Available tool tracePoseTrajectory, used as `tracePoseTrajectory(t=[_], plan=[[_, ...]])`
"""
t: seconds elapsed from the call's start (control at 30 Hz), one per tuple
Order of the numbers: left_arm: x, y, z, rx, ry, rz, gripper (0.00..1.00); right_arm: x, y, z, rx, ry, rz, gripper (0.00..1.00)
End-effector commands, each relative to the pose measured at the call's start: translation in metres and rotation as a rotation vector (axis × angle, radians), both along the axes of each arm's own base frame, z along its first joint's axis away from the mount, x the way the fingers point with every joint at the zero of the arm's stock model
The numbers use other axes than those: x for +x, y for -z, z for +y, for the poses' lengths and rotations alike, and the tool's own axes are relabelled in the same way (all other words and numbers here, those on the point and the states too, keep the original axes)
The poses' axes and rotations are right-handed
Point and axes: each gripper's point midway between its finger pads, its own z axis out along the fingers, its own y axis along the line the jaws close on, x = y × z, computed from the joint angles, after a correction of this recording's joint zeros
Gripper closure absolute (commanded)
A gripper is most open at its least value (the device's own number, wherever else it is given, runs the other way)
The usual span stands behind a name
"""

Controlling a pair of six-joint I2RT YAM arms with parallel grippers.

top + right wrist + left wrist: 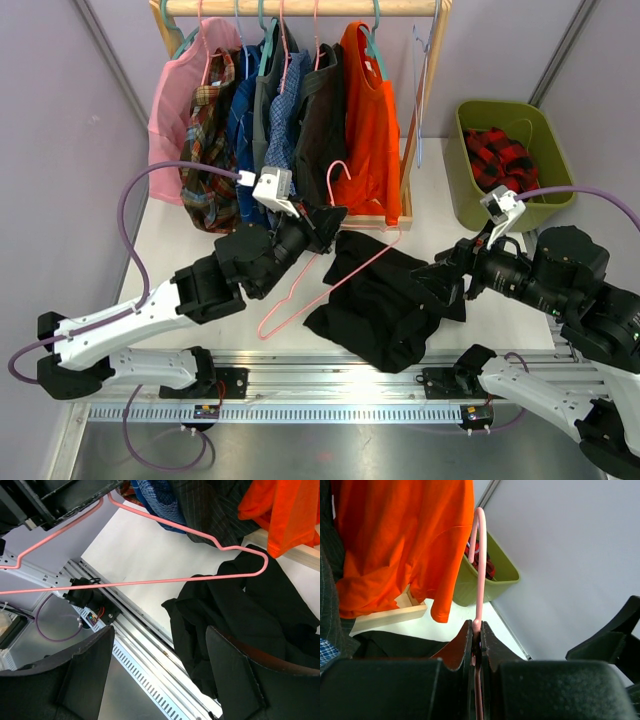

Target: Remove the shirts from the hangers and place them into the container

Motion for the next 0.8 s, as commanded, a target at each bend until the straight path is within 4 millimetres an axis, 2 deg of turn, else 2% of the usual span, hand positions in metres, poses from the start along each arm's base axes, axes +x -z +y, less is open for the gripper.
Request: tracePoseTrajectory(t=[0.0,0.1,0.13,0.17,0.23,0.27,0.3,0.33,0.37,0.4,0.43,0.47,0.5,0.53,0.57,0.6,0.63,0.77], plan=[[0.005,-0.017,0.007,-0.038,-0.044,-0.016,1.0,-0.002,-0.012,0.008,0.039,-0.048,-0.038,0.18],[0.014,-0.007,0.006,0.016,-0.101,-0.004,1.0,0.0,-0.011,0.01,0.029,-0.046,-0.024,0.18],[0.016,-0.021,0.007,0.013,-0.126,-0.013,1.0,0.001,-0.01,0.011,0.026,-0.046,-0.021,0.18],[0.028,-0.005,-0.001,0.085,-0.199,0.001,1.0,0.0,-0.014,0.01,0.029,-0.045,-0.026,0.18],[0.037,0.003,-0.011,0.166,-0.258,0.004,1.0,0.002,-0.013,0.01,0.019,-0.037,-0.017,0.18],[0.042,-0.017,-0.01,0.143,-0.313,0.001,1.0,0.003,-0.017,0.009,0.022,-0.031,-0.021,0.18],[0.051,0.008,-0.03,0.238,-0.336,0.014,1.0,0.003,-0.017,0.008,0.016,-0.025,-0.018,0.18],[0.055,0.01,-0.037,0.262,-0.36,0.016,1.0,0.006,-0.013,0.006,-0.002,-0.006,-0.004,0.18],[0.061,-0.017,-0.038,0.219,-0.406,0.008,1.0,0.007,-0.016,0.005,-0.002,0.003,-0.003,0.18],[0.07,0.015,-0.06,0.335,-0.418,0.017,1.0,0.007,-0.013,0.002,-0.019,0.017,0.009,0.19],[0.073,0.01,-0.068,0.347,-0.429,0.015,1.0,0.008,-0.015,0.0,-0.024,0.027,0.01,0.19],[0.077,-0.009,-0.072,0.32,-0.452,0.01,1.0,0.008,-0.016,-0.002,-0.032,0.036,0.009,0.19],[0.079,-0.005,-0.077,0.373,-0.46,0.009,1.0,0.007,-0.013,-0.007,-0.05,0.049,0.022,0.19],[0.086,0.021,-0.096,0.45,-0.461,0.012,1.0,0.009,-0.016,-0.012,-0.056,0.079,0.011,0.19],[0.089,0.024,-0.1,0.473,-0.473,0.008,1.0,0.009,-0.017,-0.016,-0.061,0.093,0.01,0.19],[0.09,0.016,-0.102,0.465,-0.477,0.003,1.0,0.009,-0.013,-0.023,-0.084,0.12,0.018,0.19],[0.094,0.032,-0.112,0.514,-0.476,-0.003,1.0,0.007,-0.016,-0.025,-0.083,0.125,0.015,0.19],[0.102,0.049,-0.121,0.559,-0.495,-0.013,1.0,0.007,-0.014,-0.041,-0.119,0.19,0.027,0.19]])
